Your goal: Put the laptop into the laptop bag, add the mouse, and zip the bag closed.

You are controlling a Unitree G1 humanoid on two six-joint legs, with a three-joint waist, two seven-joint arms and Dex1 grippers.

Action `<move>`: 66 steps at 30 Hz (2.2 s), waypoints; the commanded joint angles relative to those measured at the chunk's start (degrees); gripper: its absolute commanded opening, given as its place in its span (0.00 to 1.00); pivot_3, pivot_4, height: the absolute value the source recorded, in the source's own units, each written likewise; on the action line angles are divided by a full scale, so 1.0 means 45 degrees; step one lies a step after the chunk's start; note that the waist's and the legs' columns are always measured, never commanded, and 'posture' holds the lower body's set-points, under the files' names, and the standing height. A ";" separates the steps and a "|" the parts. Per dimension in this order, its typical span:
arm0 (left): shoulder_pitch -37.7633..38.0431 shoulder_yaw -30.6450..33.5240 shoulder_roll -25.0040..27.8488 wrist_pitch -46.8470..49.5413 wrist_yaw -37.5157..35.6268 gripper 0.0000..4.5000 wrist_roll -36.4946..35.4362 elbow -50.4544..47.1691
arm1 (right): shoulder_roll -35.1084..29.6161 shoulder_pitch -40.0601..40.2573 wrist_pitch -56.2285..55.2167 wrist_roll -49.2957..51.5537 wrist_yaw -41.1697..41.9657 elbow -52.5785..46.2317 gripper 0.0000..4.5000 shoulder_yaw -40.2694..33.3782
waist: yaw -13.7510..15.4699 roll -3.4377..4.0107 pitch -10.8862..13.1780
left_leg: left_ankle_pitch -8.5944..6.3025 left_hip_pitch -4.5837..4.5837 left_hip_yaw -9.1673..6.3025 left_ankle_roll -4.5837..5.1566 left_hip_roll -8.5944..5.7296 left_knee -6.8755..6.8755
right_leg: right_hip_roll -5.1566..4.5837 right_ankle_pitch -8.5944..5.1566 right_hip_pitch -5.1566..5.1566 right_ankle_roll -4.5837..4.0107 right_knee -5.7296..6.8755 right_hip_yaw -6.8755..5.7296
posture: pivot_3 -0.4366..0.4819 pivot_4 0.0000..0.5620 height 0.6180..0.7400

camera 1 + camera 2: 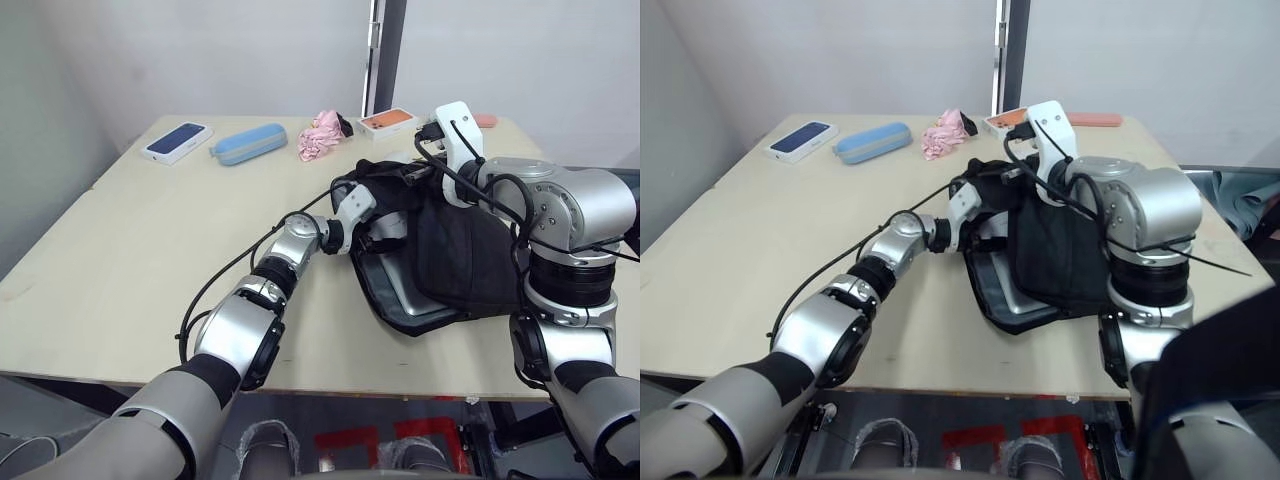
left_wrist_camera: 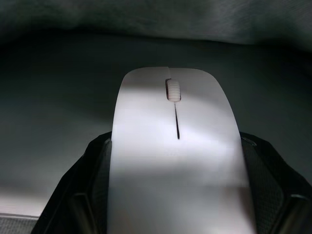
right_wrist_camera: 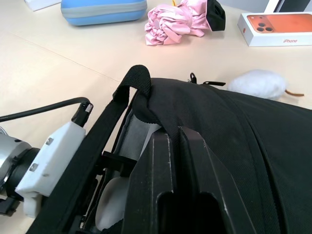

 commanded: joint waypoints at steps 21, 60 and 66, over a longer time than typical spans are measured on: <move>-0.0085 0.1150 -0.0181 -0.0502 -0.0777 1.00 -0.0266 -0.0694 | 0.0166 -0.0263 -0.0054 0.0197 -0.0160 -0.1140 0.00 -0.0815 | 0.0081 0.0000 0.0000 | 0.0000 0.0002 0.0001 -0.0001 -0.0001 -0.0001 | -0.0001 0.0002 -0.0001 0.0004 -0.0001 0.0001 | 0.48 0.27 1.00; 0.5421 0.2533 1.2817 0.8384 -0.7436 1.00 -0.4565 -1.3667 | -0.3231 0.2612 -0.8467 0.2776 1.0563 0.1119 0.00 0.3455 | -0.0346 0.0027 0.0015 | -0.0049 0.0018 -0.0007 0.0001 0.0146 -0.0007 | 0.0134 -0.0045 -0.0020 -0.0082 0.0030 -0.0038 | 0.48 0.27 1.00; 0.6474 0.2808 1.3733 0.8015 -0.8471 1.00 -0.5060 -1.4285 | -0.3891 0.3246 -0.8678 0.2386 1.0334 0.1663 0.00 0.3417 | -0.0309 0.0025 0.0014 | -0.0053 0.0057 -0.0001 0.0001 0.0150 -0.0003 | 0.0137 -0.0049 0.0004 -0.0098 0.0037 -0.0031 | 0.48 0.27 1.00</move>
